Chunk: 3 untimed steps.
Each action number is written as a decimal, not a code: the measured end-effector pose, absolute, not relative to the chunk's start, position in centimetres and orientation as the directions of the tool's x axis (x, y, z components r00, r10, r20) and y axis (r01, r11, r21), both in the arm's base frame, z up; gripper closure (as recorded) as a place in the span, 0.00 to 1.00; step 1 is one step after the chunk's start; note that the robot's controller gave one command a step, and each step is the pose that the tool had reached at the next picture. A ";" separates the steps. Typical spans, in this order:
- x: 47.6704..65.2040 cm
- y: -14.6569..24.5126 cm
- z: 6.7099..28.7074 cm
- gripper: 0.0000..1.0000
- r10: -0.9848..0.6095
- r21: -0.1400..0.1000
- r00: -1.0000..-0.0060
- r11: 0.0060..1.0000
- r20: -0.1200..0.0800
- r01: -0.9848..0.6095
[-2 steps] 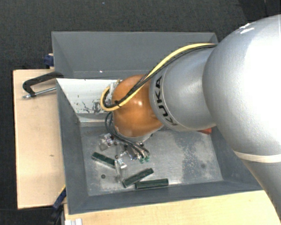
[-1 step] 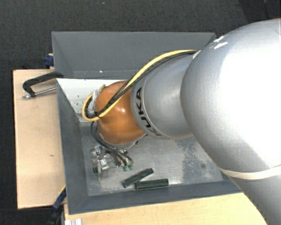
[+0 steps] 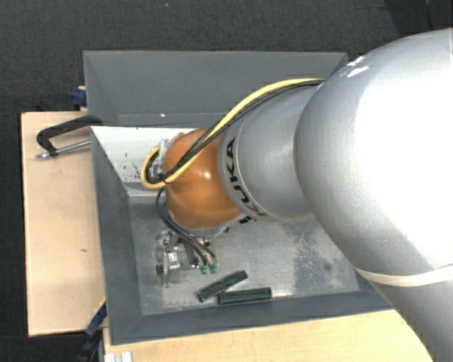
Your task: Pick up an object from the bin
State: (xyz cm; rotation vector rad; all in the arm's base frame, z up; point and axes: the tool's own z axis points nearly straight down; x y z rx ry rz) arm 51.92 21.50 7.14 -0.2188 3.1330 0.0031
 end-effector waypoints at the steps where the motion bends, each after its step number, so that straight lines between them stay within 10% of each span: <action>1: 52.2 20.1 7.1 1.00 -0.021 0.002 -1.000 1.000 0.000 -0.021; 3: 53.7 20.3 11.4 1.00 -0.003 0.000 -1.000 1.000 0.003 -0.003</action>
Offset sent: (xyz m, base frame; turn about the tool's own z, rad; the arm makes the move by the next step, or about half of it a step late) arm 0.0000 0.0000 0.0000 0.0000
